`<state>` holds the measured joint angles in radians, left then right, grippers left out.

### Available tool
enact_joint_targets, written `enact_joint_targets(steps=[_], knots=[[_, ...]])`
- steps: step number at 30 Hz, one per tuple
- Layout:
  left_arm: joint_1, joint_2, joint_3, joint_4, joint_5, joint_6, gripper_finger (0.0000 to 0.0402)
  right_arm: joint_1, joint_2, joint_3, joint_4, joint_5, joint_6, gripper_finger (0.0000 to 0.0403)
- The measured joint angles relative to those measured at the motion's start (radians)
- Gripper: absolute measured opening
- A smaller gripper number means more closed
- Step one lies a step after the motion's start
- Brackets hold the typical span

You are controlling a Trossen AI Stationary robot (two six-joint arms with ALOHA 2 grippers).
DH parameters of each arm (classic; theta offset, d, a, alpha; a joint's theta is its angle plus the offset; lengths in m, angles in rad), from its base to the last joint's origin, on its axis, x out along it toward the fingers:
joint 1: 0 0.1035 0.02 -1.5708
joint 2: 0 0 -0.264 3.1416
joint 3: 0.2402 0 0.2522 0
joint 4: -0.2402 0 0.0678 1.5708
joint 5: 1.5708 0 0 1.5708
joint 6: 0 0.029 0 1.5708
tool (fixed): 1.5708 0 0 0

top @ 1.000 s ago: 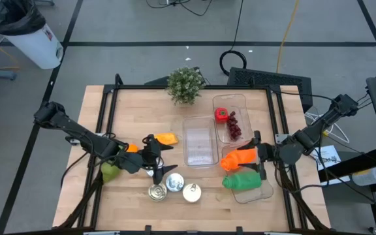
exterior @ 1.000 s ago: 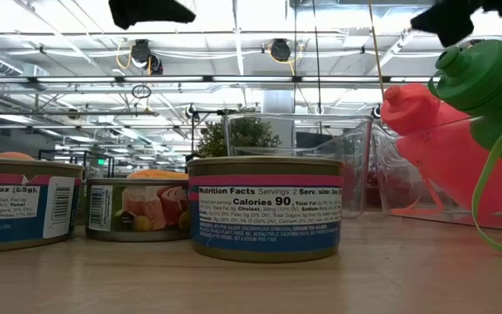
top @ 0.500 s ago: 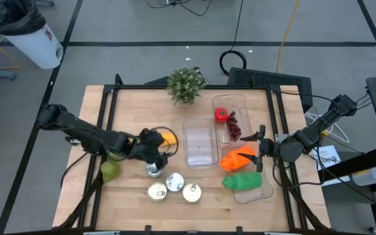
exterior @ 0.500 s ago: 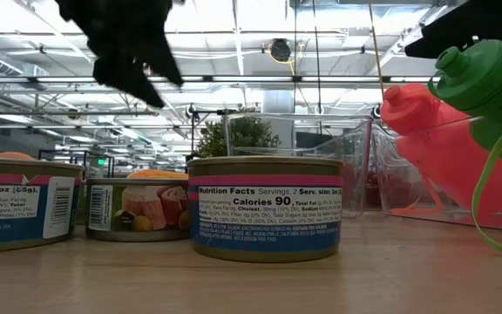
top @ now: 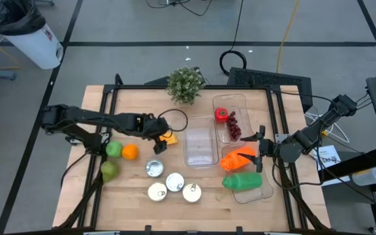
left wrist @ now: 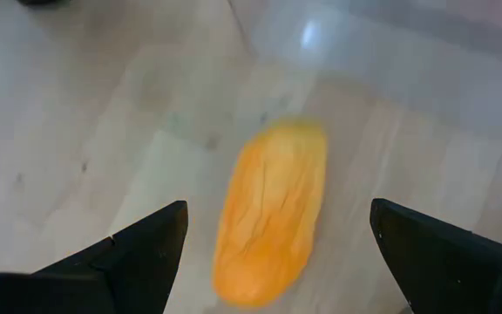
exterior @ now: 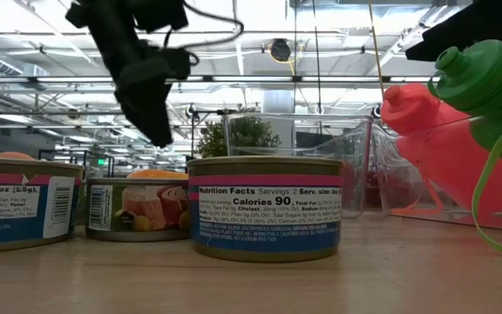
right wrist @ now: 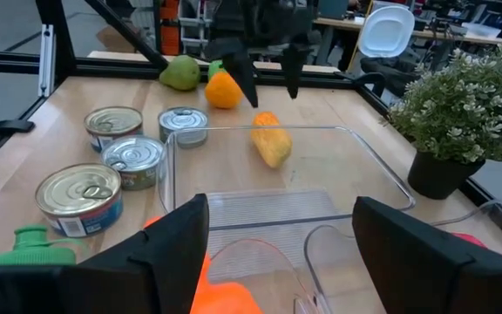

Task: Pick & Place Food Item
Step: Put the yellow mango into the top transparent bin

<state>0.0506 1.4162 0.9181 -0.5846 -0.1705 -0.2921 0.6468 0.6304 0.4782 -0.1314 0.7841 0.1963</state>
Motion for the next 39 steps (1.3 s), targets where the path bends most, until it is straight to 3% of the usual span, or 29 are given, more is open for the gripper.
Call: enact_joint_targets(steps=[5, 18, 34, 39], knots=[[0.030, 0.094, 0.000, 0.011, 0.081, 0.111, 0.0365, 0.000, 0.000, 0.000, 0.001, 0.001, 0.000, 0.0263], [0.034, 0.313, 0.003, 0.036, 0.061, 0.100, 0.0365, 0.000, 0.000, 0.000, 0.000, 0.001, 0.000, 0.0259], [0.012, 0.319, 0.010, 0.059, 0.022, 0.153, 0.0364, 0.000, 0.000, 0.000, 0.000, 0.001, 0.000, 0.0256], [0.008, 0.302, 0.009, 0.056, 0.044, 0.183, 0.0325, 0.000, 0.000, 0.000, 0.000, 0.001, 0.000, 0.0256]])
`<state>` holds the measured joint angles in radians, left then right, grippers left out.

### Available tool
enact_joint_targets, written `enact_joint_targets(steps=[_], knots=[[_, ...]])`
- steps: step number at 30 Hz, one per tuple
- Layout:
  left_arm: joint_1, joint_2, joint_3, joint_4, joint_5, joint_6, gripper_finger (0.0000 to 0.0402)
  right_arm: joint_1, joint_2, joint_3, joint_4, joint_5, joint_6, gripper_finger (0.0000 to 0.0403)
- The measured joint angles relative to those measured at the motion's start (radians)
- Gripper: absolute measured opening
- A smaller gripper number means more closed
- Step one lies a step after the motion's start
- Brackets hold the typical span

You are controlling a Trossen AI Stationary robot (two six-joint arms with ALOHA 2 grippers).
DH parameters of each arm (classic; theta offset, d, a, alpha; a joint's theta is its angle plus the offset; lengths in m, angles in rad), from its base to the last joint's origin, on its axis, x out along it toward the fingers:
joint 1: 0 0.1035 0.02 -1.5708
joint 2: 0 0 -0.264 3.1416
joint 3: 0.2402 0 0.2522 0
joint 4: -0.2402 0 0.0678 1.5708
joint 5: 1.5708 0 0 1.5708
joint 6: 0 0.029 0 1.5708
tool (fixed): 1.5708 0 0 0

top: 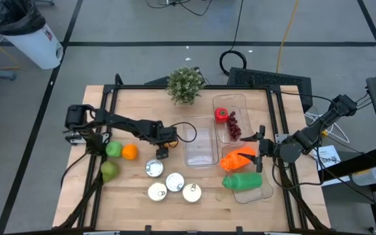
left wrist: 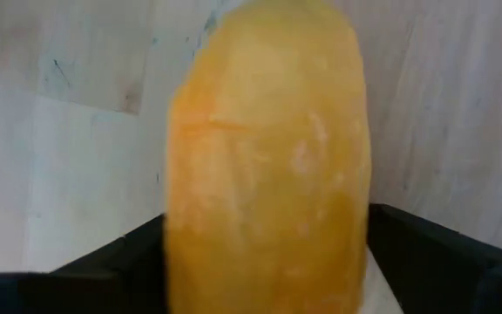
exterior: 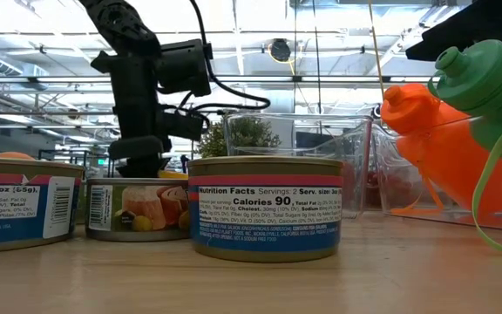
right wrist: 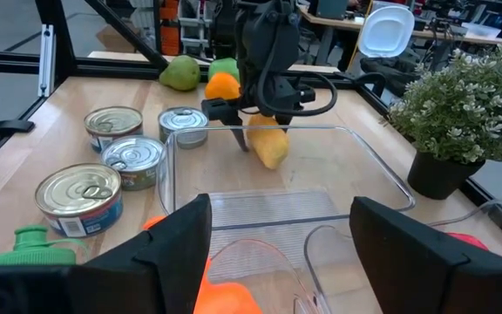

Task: Pick & Place Food Item
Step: Put the yellow mango into the top transparent bin

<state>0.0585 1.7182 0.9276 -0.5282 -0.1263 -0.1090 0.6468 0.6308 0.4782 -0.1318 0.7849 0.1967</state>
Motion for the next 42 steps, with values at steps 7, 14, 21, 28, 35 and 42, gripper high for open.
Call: enact_joint_targets(steps=[7, 14, 21, 28, 35, 42], knots=[[-0.004, -0.006, 0.000, 0.001, -0.003, -0.047, 0.0213, 0.000, 0.000, 0.000, 0.000, 0.000, 0.000, 0.0256], [-0.004, -0.039, 0.000, -0.089, -0.069, -0.055, 0.0219, 0.000, 0.000, 0.000, 0.000, 0.000, 0.000, 0.0256], [-0.006, -0.173, 0.046, -0.262, -0.076, -0.138, 0.0208, 0.000, 0.000, 0.000, 0.000, 0.000, 0.001, 0.0256], [-0.077, -0.343, 0.102, -0.173, -0.075, -0.136, 0.0208, 0.000, 0.000, 0.001, 0.001, 0.002, 0.026, 0.0256], [-0.201, -0.414, 0.146, 0.085, -0.230, 0.029, 0.0215, -0.016, 0.022, 0.001, 0.070, 0.003, 0.013, 0.0256], [-0.271, -0.362, 0.153, 0.333, -0.553, 0.360, 0.0217, -0.101, 0.116, 0.001, 0.258, -0.006, 0.004, 0.0256]])
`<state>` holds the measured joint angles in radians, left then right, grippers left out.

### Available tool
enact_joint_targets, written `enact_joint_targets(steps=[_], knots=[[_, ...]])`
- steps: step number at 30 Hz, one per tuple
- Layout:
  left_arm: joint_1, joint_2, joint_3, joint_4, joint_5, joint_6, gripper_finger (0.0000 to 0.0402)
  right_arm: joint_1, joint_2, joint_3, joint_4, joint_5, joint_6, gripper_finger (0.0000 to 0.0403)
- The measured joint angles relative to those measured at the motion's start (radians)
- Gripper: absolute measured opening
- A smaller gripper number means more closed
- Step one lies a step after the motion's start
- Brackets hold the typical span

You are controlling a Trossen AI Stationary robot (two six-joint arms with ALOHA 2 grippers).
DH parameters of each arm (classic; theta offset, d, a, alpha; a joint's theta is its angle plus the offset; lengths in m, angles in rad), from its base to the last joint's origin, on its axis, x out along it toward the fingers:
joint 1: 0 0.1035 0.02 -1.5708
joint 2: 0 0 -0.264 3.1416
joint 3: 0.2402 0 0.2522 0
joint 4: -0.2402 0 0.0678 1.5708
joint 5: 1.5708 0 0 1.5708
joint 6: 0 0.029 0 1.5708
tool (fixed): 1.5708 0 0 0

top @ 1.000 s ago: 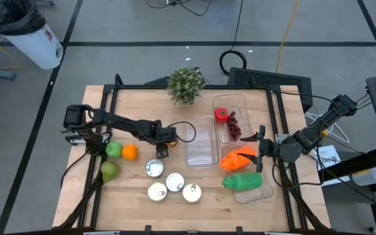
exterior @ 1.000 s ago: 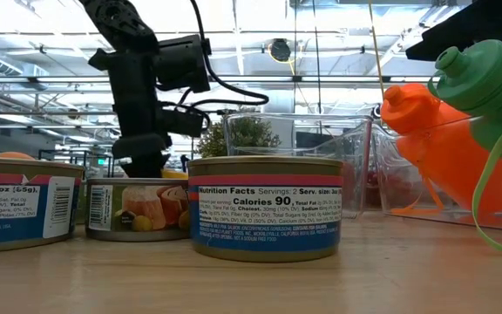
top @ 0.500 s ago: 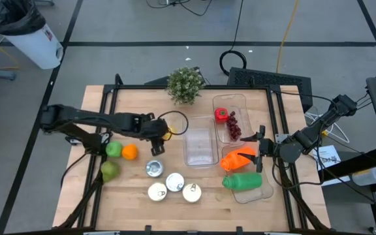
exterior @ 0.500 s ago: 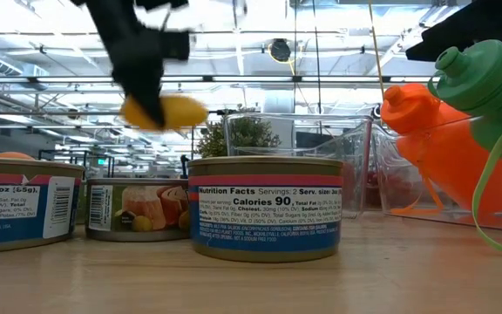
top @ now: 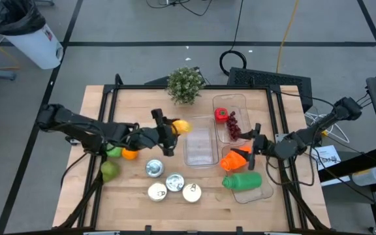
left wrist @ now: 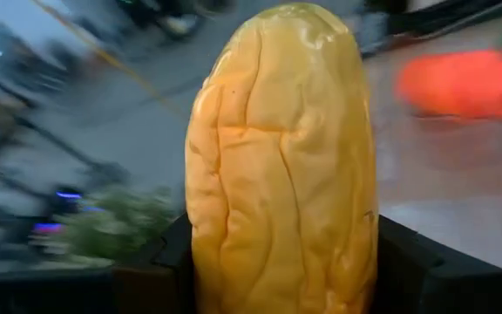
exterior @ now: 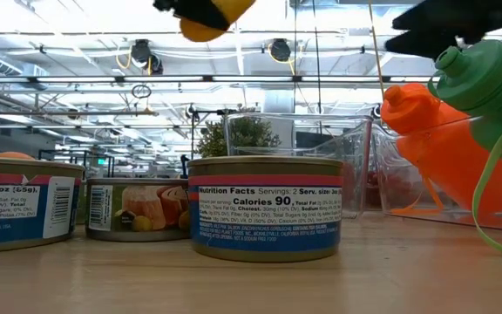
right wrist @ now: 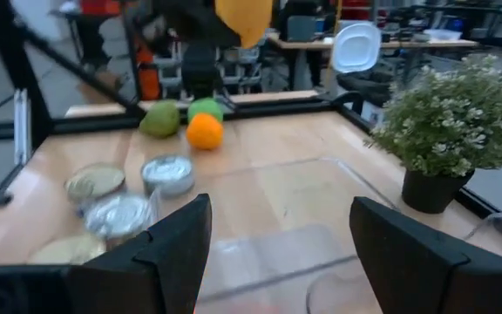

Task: Pick & Place Food Item
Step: Put the yellow mango into the top transparent bin

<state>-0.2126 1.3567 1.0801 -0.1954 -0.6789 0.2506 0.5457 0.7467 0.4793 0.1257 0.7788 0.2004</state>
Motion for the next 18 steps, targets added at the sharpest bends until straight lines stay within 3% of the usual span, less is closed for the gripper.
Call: enact_joint_targets(steps=[6, 13, 18], knots=[[-0.002, 0.094, 0.000, 0.121, -0.158, 0.214, 0.0218, -0.086, 0.144, 0.000, 0.220, -0.155, -0.049, 0.0256], [-0.026, 0.220, -0.001, 0.302, -0.303, 0.436, 0.0218, -0.230, 0.303, -0.001, 0.500, -0.169, -0.093, 0.0256], [-0.058, 0.279, -0.001, 0.442, -0.389, 0.586, 0.0218, -0.343, 0.344, 0.006, 0.573, -0.372, -0.019, 0.0260]])
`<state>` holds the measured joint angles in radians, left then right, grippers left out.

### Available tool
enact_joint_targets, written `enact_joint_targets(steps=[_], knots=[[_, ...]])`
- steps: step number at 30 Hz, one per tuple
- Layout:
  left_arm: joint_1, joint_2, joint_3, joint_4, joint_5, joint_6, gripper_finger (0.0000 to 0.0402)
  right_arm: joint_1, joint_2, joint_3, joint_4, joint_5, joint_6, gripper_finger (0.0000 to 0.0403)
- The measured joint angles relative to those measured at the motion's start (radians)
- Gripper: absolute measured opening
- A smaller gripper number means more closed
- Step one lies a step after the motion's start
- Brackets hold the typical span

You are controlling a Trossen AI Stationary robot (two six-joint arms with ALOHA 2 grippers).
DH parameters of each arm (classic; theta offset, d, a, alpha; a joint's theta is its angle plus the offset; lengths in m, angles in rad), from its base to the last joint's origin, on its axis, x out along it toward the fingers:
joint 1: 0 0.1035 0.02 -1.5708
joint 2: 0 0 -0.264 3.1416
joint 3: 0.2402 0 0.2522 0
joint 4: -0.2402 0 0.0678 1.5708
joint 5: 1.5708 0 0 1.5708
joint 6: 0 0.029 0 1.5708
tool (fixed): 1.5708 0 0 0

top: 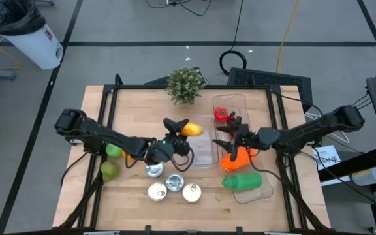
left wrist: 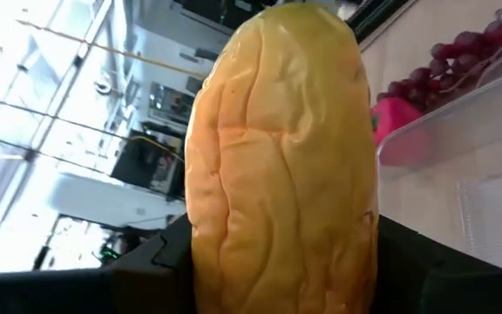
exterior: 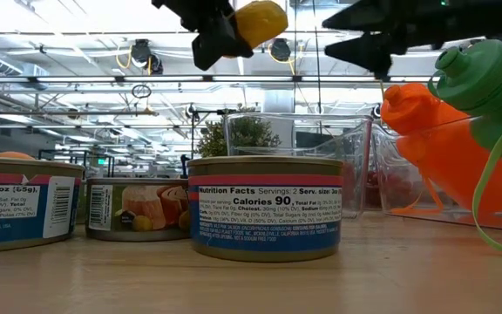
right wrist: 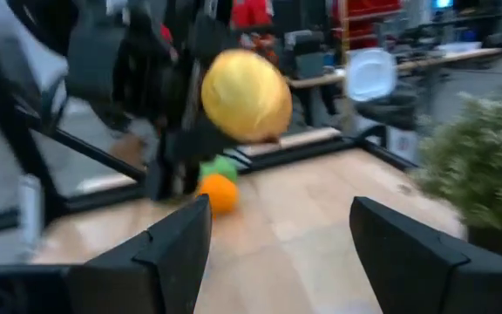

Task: Pick & Place Food Item
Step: Put the yellow mango into the top transparent bin

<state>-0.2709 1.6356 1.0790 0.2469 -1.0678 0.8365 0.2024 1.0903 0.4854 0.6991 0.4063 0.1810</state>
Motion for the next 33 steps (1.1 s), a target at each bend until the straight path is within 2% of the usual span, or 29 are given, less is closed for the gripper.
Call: enact_joint_targets(steps=[2, 7, 11, 14, 21, 26, 30, 33], knots=[[-0.008, 0.013, 0.000, 0.035, -0.008, 0.039, 0.0218, -0.032, 0.018, 0.000, 0.062, -0.046, 0.014, 0.0269], [-0.013, 0.017, 0.000, 0.045, -0.010, 0.058, 0.0218, -0.068, 0.092, 0.003, 0.232, -0.077, 0.017, 0.0313], [-0.006, 0.017, 0.000, 0.043, -0.014, 0.060, 0.0218, -0.075, 0.166, 0.041, 0.264, -0.098, 0.017, 0.0349], [0.002, 0.017, 0.000, 0.042, -0.010, 0.059, 0.0218, -0.079, 0.225, 0.101, 0.258, -0.098, 0.017, 0.0359], [0.003, 0.017, 0.000, 0.042, -0.008, 0.045, 0.0218, -0.085, 0.334, 0.237, 0.235, -0.104, 0.018, 0.0357], [0.000, 0.017, 0.000, 0.042, -0.006, 0.036, 0.0218, -0.118, 0.391, 0.293, 0.222, -0.146, 0.100, 0.0344], [-0.002, 0.017, 0.000, 0.031, -0.006, 0.022, 0.0218, -0.143, 0.411, 0.310, 0.210, -0.197, 0.157, 0.0323], [-0.006, 0.017, 0.000, 0.016, -0.006, -0.005, 0.0219, -0.154, 0.411, 0.310, 0.195, -0.202, 0.166, 0.0291]])
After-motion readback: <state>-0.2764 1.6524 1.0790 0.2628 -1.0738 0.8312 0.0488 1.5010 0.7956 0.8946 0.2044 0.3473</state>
